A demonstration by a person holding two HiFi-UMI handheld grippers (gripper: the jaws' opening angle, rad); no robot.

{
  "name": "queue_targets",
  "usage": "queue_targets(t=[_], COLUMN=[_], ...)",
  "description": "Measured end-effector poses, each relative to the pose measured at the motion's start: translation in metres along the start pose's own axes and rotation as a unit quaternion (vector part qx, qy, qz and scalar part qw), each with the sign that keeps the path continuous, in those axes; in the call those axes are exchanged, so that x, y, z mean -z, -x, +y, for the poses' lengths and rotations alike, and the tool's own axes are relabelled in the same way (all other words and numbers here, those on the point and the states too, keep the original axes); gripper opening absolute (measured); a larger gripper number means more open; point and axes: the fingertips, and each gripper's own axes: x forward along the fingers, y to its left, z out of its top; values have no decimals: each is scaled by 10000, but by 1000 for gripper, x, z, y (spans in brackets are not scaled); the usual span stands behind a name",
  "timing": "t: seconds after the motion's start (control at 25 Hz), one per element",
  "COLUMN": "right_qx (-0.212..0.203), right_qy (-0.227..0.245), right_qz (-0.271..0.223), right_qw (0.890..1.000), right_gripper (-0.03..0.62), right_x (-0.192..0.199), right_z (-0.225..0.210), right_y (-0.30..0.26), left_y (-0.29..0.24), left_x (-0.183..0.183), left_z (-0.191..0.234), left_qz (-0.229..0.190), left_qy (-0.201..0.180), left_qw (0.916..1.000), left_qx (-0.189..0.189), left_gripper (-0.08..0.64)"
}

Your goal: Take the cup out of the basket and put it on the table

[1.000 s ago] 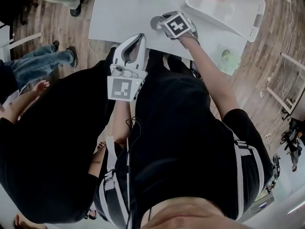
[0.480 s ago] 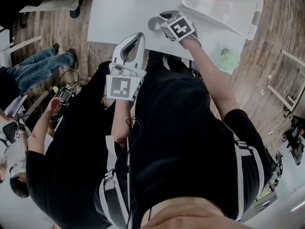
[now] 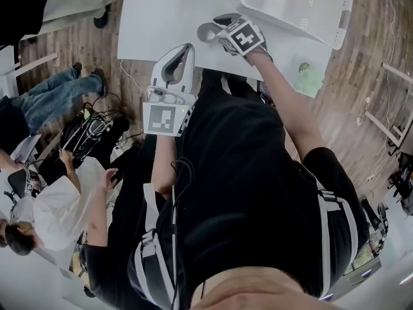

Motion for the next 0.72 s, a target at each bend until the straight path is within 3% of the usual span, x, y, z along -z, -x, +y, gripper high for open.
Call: queue_targets(t=[0.44,0.72], right_qx=[-58,82], right_qy=[29,168], right_qz=[-940,-1827], right_qw=[9956,9830], right_gripper=[63,63], right_x=[-31,-60], right_z=[11,10], right_y=[64,128], left_y=[-20,-40], left_x=[-4,-9], left_z=[-18,-41], left_qz=[-18,49], left_qy=[-45,-154], left_qw=[9994,9979], left_qx=[346,632], left_gripper=[20,20])
